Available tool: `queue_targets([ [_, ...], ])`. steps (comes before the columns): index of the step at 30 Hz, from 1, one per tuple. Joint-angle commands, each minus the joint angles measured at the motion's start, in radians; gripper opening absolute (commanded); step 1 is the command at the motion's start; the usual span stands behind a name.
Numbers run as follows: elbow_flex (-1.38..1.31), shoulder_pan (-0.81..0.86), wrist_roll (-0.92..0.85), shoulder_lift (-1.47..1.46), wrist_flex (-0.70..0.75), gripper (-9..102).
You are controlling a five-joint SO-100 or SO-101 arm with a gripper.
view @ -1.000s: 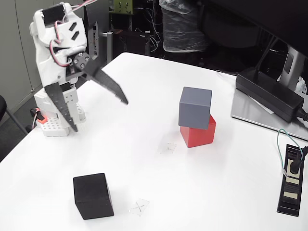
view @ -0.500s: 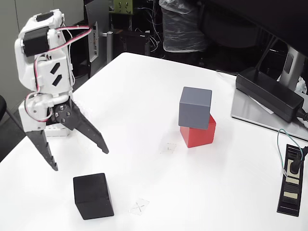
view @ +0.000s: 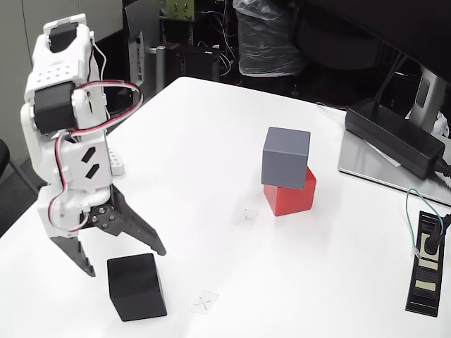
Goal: Stack the three blocks in an ordered color.
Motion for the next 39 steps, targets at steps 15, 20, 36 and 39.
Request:
queue_targets([
  [15, -0.032, -0.009, -0.005, -0.115, -0.153, 23],
  [20, -0.038, -0.012, -0.005, -0.110, -0.152, 9],
  [36, -0.025, -0.293, -0.005, 0.385, -0.149, 5],
  [39, -0.025, -0.391, -0.003, 0.505, -0.155, 5],
])
